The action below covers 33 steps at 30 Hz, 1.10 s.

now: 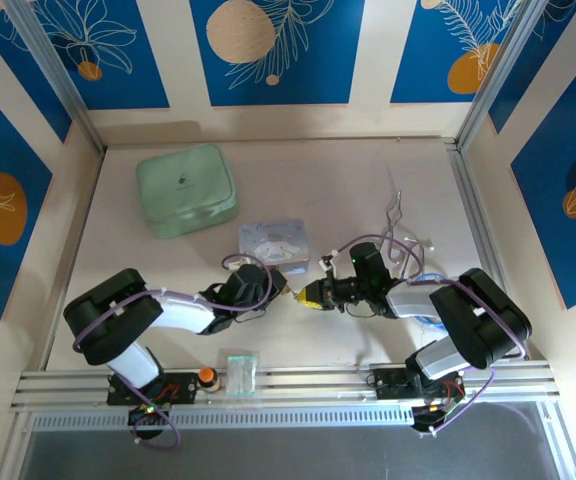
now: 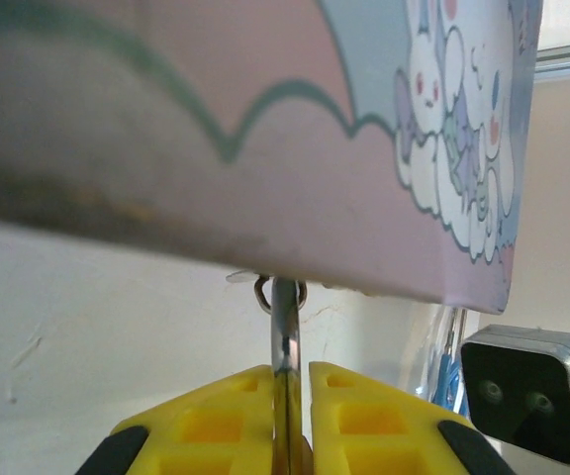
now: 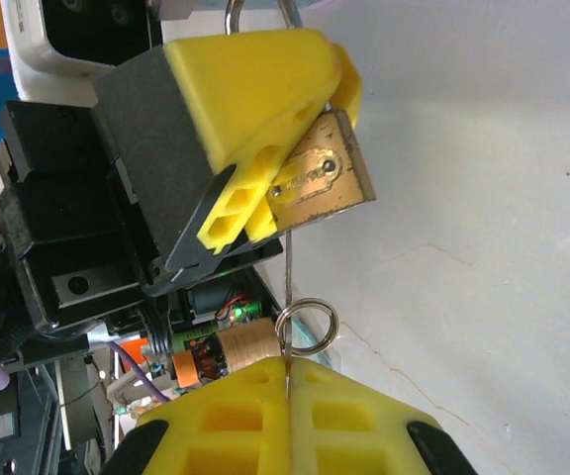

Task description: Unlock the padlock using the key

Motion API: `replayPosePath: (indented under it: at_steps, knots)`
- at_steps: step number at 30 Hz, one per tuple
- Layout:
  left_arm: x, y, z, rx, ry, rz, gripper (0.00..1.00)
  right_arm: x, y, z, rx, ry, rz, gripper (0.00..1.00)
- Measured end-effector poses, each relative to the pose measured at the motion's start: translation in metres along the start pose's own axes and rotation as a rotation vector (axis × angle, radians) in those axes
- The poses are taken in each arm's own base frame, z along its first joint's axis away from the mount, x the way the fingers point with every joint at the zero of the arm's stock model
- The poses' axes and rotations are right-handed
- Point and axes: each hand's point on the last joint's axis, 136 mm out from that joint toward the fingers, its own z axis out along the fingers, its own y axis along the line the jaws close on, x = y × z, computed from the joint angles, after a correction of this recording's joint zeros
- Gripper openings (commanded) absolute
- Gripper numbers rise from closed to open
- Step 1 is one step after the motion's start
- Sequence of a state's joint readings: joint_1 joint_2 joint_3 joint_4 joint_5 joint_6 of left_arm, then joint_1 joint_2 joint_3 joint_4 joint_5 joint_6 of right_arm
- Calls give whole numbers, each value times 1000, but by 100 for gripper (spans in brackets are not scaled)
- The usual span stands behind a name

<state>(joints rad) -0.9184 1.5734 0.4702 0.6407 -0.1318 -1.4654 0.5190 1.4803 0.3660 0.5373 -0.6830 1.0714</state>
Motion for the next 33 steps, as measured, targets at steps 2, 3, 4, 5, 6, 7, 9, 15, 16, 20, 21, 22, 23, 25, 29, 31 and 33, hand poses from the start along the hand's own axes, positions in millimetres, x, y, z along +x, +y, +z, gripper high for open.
replayPosePath:
  at_steps: [2,3,4,5,6,7,9,15,16,20,21,22,23,25,29,31,33]
  knots:
    - [0,-1,0,2,0,-4,6,0,-1,1,1,3,7,0]
    - [0,0,0,2,0,-8,6,0,-2,1,1,3,7,0]
    - [0,0,0,2,0,-13,5,0,-2,1,1,3,7,0]
    - [0,0,-1,2,0,-20,5,0,-1,1,-1,3,5,0]
    - [0,0,-1,4,0,-23,5,-1,-1,1,-2,2,2,0]
    - [0,0,0,5,0,-28,5,-2,0,2,-4,2,0,0]
    - [0,0,0,5,0,-32,4,-4,1,3,-7,4,-3,0]
    - [0,0,0,8,-1,-42,3,-7,-2,7,-9,4,1,0]
    - [0,0,0,9,-1,-42,3,-8,-2,7,-13,2,-3,0]
    - [0,0,0,9,-1,-43,0,-10,3,7,-29,-7,-22,0]
    - [0,0,0,9,-2,-45,0,-10,3,7,-36,-10,-28,0]
    - [0,-1,1,12,-2,-45,0,-10,4,7,-39,-12,-27,0]
    - [0,-1,2,13,-3,-46,0,-9,3,6,-42,-13,-27,0]
    - [-1,-2,2,15,-6,-47,0,-7,2,6,-43,-10,-20,0]
    - [-2,-2,2,15,-13,-50,0,-4,0,6,-43,-1,-8,0]
    - [-3,-2,2,20,-17,-55,0,-3,0,6,-46,6,-6,0]
    - [-3,-4,3,29,-21,-62,0,-2,1,6,-50,10,-8,0]
